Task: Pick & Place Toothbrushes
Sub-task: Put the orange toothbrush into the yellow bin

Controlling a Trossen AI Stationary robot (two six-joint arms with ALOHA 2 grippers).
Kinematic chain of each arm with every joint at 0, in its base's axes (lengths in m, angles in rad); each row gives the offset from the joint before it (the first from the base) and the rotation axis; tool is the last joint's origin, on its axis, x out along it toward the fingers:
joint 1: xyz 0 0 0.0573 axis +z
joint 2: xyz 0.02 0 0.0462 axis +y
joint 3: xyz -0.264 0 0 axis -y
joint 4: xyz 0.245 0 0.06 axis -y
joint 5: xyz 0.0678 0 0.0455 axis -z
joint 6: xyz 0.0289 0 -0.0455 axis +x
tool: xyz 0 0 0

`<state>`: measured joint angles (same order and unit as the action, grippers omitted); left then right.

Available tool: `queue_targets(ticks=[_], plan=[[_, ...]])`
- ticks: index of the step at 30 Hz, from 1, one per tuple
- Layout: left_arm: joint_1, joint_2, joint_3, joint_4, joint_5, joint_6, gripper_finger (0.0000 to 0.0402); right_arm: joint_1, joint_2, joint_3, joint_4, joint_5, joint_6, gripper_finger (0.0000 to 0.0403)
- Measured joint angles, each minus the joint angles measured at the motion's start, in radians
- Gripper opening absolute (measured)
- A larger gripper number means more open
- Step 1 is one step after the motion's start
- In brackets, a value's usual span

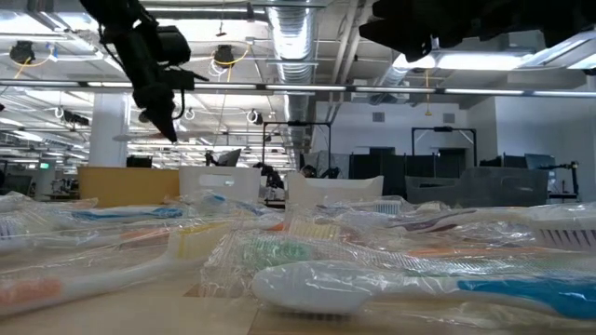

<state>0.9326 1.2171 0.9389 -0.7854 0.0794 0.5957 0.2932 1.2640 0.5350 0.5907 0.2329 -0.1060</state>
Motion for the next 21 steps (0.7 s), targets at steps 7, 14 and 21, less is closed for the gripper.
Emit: queue_targets(ticks=[7, 14, 21], plan=[[0.087, -0.006, -0.047, 0.003, -0.003, -0.021, 0.0015, 0.008, 0.000, 0.000, -0.002, 0.000, 0.027, 0.0240], [0.125, -0.018, -0.080, 0.001, 0.023, -0.024, 0.0015, 0.029, 0.000, 0.000, -0.012, 0.000, 0.047, 0.0240], [0.125, -0.018, -0.102, 0.000, 0.022, -0.018, 0.0015, 0.055, 0.000, 0.000, -0.019, 0.000, 0.047, 0.0240]])
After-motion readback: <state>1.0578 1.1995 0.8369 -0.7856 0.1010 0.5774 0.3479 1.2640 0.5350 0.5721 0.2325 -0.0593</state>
